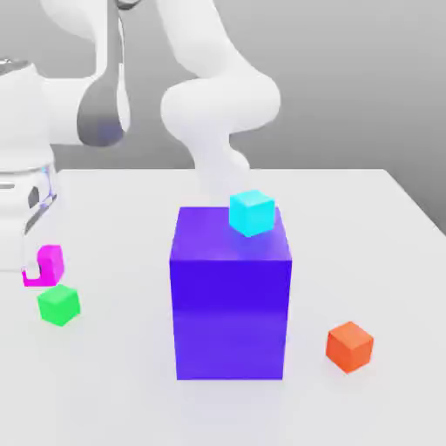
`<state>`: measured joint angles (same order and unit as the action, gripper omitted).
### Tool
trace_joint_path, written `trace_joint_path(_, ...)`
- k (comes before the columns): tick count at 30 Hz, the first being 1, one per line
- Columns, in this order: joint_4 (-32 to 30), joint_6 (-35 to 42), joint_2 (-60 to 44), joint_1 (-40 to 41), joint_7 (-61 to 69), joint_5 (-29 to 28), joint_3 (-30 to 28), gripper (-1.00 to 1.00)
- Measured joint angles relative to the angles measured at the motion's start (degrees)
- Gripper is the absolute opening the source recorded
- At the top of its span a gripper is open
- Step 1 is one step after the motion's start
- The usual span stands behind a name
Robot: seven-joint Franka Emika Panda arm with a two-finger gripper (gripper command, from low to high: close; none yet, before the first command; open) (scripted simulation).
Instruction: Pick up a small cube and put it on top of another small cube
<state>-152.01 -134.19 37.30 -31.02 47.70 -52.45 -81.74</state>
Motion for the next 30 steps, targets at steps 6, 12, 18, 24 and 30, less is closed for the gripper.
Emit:
trace_joint_path(6, -2.2, -0.7, -1.4, 6.1, -10.8, 1.6, 2.4, -1.0)
trace_joint_path(12, -4.2, -3.7, -4.9, 10.7, -22.8, 2.6, 2.1, -1.0)
trace_joint_path(18, -5.2, -8.7, -9.2, 8.3, -29.7, 3.0, -3.7, -1.0)
trace_joint_path(24, -4.9, -12.6, -10.8, -1.3, -31.1, 1.4, -14.3, -1.0)
trace_joint_path(30, -4.1, -15.3, -11.0, -9.1, -33.7, -2.4, -23.3, -1.0)
